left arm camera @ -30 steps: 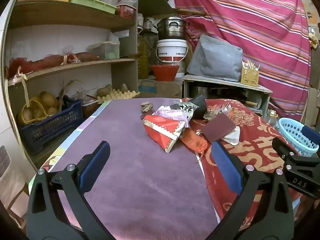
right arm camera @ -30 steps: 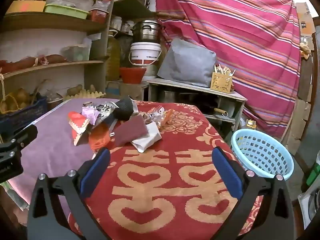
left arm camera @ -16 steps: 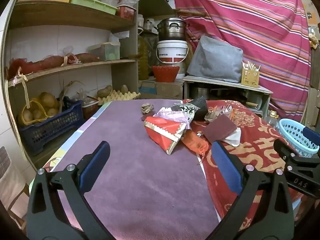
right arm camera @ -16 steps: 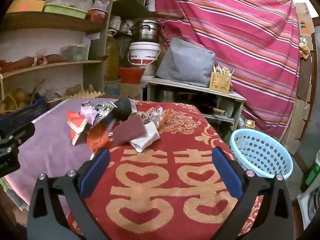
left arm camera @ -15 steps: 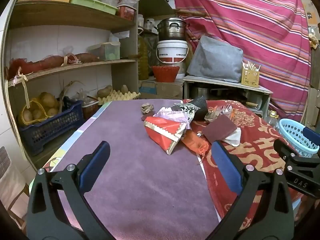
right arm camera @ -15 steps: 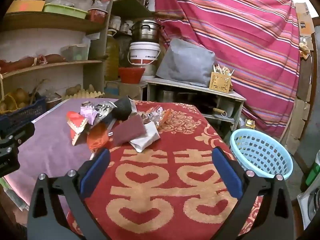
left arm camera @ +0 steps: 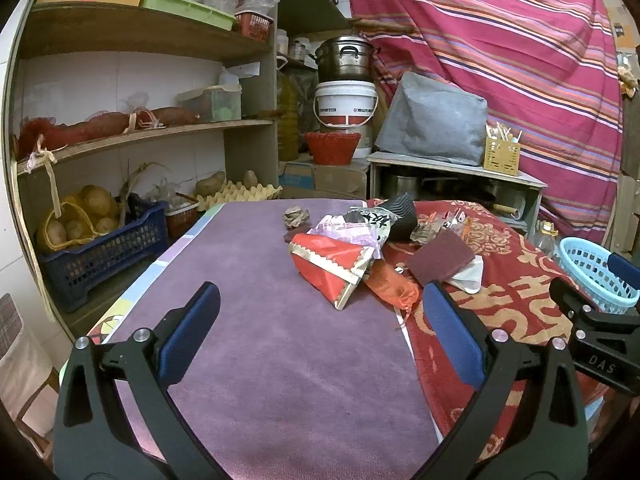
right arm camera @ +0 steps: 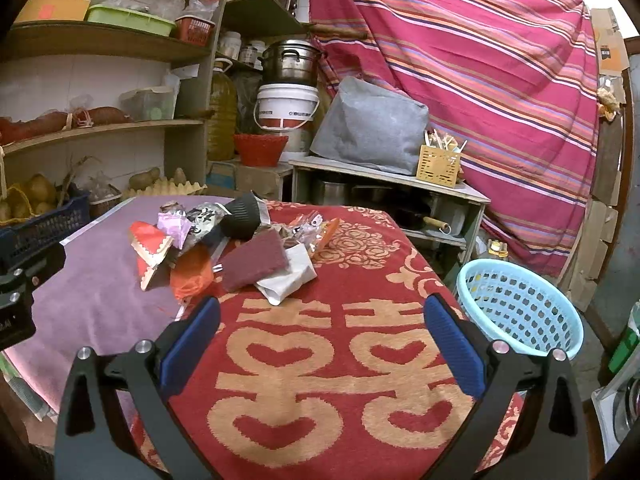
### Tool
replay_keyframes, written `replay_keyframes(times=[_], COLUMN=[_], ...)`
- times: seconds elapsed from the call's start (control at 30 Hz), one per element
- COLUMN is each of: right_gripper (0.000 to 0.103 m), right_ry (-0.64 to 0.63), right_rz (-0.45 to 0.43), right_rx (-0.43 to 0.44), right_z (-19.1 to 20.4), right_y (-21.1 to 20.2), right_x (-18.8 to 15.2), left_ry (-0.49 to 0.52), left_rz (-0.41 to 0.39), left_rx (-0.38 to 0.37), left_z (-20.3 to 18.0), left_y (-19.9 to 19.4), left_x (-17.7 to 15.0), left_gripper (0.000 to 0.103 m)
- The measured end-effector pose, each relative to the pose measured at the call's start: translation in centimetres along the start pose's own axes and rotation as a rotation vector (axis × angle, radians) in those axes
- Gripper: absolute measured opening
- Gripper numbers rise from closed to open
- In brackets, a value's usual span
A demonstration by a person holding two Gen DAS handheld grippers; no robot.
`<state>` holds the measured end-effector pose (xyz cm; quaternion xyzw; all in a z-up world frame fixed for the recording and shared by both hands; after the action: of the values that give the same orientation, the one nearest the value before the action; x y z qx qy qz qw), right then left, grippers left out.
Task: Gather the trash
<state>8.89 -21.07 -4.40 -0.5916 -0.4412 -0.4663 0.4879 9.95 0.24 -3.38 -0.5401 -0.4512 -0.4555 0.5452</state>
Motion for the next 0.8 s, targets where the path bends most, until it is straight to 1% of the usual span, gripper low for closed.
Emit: replay_keyframes(times=[0.8], right_gripper=[0.099], right_ry=[-0.004], right_rz=[0.005], right_rx=[-0.001], right_z=[-0.06], right_y=[0.14], right_x=[-0.09], left_ry=[0.003], left_rz=[0.0], left_rx=[0.001], left_z=[0.41], left_y=[-0.34], left_x=[-0.19], left_gripper=[0.098])
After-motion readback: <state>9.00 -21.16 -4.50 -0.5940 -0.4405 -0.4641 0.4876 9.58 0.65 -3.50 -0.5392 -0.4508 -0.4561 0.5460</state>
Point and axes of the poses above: each gripper's, at about its wrist camera, not at the fingertips, and y roughly the way its jaws point, z to its left, x to its top, the point moved 10 cm from there along y, roughly the way its jaws point, and after that the axes turned 11 degrees about -z, right-handed, at the moved point
